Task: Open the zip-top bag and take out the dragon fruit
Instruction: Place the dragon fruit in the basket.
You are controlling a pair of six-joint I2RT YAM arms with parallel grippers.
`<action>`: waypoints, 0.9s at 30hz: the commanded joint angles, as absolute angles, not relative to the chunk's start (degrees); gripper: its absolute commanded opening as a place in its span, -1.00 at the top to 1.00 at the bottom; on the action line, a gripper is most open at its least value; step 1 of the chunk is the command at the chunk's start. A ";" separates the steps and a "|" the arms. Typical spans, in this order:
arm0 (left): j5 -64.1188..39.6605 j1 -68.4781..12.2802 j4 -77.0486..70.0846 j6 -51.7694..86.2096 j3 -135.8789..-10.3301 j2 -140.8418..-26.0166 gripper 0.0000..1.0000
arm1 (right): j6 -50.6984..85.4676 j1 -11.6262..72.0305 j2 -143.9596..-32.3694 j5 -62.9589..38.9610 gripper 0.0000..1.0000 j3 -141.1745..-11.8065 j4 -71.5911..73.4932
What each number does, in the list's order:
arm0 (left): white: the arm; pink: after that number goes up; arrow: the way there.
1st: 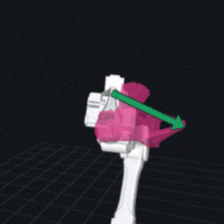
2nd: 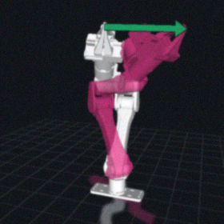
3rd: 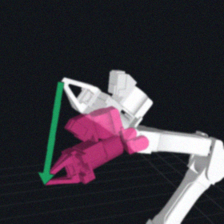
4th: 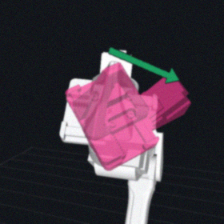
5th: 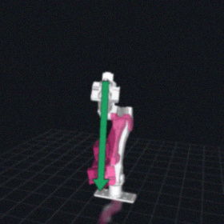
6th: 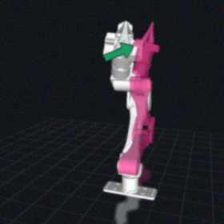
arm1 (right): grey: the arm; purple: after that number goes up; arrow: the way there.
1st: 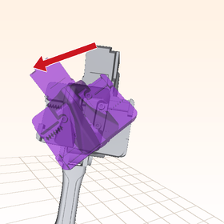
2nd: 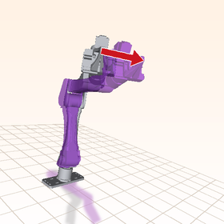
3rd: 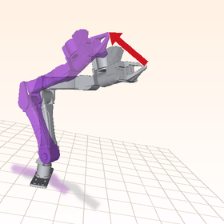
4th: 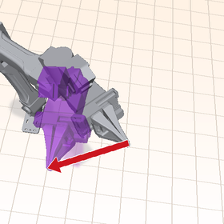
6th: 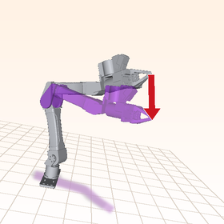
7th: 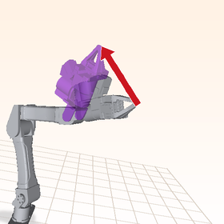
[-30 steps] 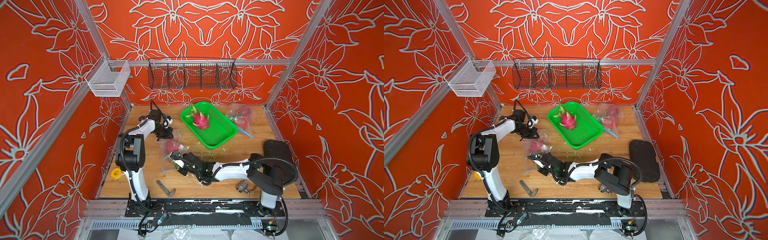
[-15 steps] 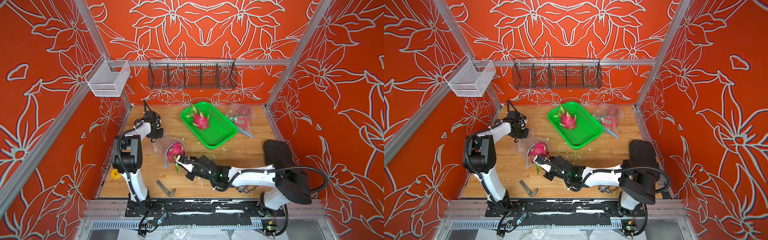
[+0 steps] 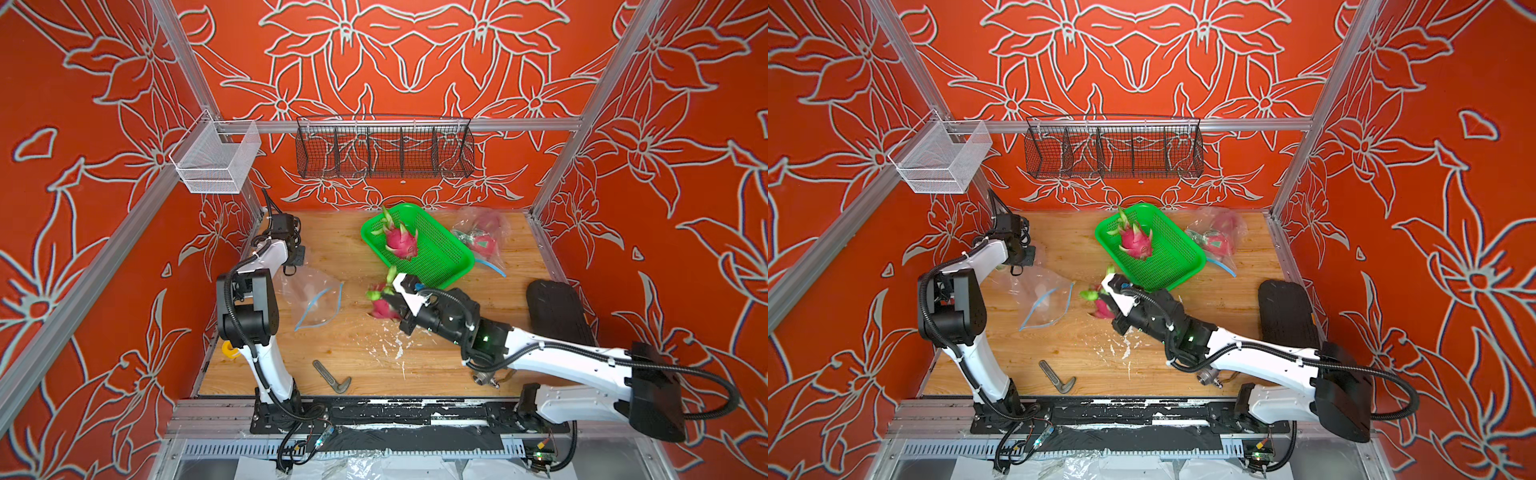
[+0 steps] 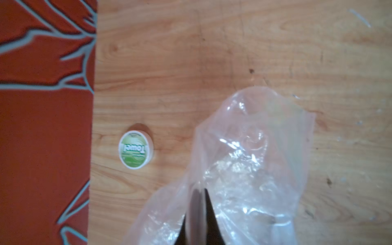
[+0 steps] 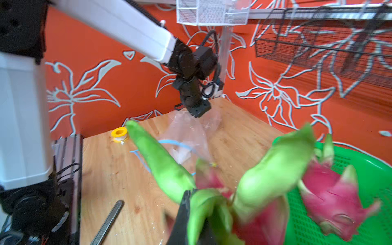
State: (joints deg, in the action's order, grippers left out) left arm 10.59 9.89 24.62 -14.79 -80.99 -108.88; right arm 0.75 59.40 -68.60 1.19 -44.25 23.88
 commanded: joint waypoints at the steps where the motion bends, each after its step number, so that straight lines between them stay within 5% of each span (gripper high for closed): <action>1: 12.26 9.49 24.87 -15.59 -82.76 -111.87 1.00 | 1.95 56.56 -66.72 0.82 1.00 -47.81 19.75; 18: -4.33 8.28 40.67 -7.61 -106.84 -120.49 1.00 | 2.29 34.19 -80.03 5.42 1.00 -68.07 -0.75; 19: -6.32 8.20 42.12 -7.56 -108.04 -121.21 0.88 | 2.84 33.18 -81.30 4.84 1.00 -68.57 -1.25; 22: -11.65 7.76 45.21 -7.82 -109.84 -122.04 -0.20 | 4.18 30.77 -85.23 2.87 1.00 -69.38 -1.67; 24: -13.73 7.31 45.98 -8.66 -109.65 -120.69 -0.48 | 5.05 29.62 -88.34 1.41 1.00 -70.38 -2.01; 27: -17.28 6.62 47.34 -10.71 -108.75 -116.72 -0.62 | 5.53 28.34 -93.86 0.48 1.00 -72.91 -2.72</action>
State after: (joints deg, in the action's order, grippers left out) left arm -10.94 7.38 43.16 -8.95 -108.49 -120.73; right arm 3.97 29.10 -90.94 2.55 -69.84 -1.98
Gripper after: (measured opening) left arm 0.800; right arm 0.045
